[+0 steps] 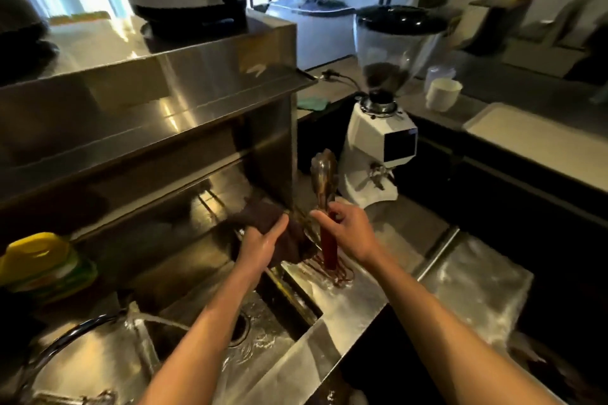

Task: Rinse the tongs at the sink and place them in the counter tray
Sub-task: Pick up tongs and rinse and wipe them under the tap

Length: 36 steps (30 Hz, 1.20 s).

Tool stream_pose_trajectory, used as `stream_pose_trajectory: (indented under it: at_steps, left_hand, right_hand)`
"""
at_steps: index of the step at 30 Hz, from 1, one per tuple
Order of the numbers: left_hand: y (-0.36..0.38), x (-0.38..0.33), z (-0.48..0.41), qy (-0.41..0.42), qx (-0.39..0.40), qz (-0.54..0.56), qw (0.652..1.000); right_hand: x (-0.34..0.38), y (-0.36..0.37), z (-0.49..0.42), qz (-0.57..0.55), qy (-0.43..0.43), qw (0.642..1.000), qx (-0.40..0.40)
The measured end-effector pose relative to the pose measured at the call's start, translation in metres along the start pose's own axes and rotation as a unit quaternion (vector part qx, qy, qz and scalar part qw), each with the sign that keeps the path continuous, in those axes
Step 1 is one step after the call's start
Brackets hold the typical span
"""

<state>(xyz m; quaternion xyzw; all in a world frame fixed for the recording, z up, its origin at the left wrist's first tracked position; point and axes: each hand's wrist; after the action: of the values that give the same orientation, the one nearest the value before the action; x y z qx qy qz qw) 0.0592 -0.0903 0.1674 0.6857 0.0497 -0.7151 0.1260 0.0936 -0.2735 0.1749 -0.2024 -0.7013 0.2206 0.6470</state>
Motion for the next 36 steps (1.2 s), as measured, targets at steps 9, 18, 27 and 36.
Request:
stream_pose_trajectory:
  at_steps: [9, 18, 27, 36]
  left_hand:
    - [0.155, 0.015, 0.009, 0.006, 0.139, -0.052, 0.989]
    - [0.346, 0.035, 0.046, -0.030, 0.249, -0.092, 0.964]
    - [0.493, 0.051, 0.076, -0.058, 0.326, -0.108, 0.937]
    - [0.605, 0.032, 0.105, -0.035, 0.458, -0.038, 0.887]
  right_hand:
    - [-0.079, -0.130, 0.030, -0.027, 0.103, 0.986, -0.127]
    - [-0.189, -0.285, 0.061, -0.022, 0.164, 0.963, -0.215]
    - [-0.260, -0.412, 0.098, -0.018, 0.209, 0.939, -0.271]
    - [-0.298, -0.507, 0.127, 0.010, 0.275, 0.883, -0.380]
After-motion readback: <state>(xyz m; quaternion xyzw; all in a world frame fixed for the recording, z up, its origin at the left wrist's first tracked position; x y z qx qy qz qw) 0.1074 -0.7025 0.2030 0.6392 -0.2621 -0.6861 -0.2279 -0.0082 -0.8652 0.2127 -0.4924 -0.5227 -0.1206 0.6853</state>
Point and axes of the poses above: each hand's wrist, its own z-axis away from the middle knuckle, its own y-axis out of the palm, x = y × z, and after that the axes turned 12 degrees about y, right-handed
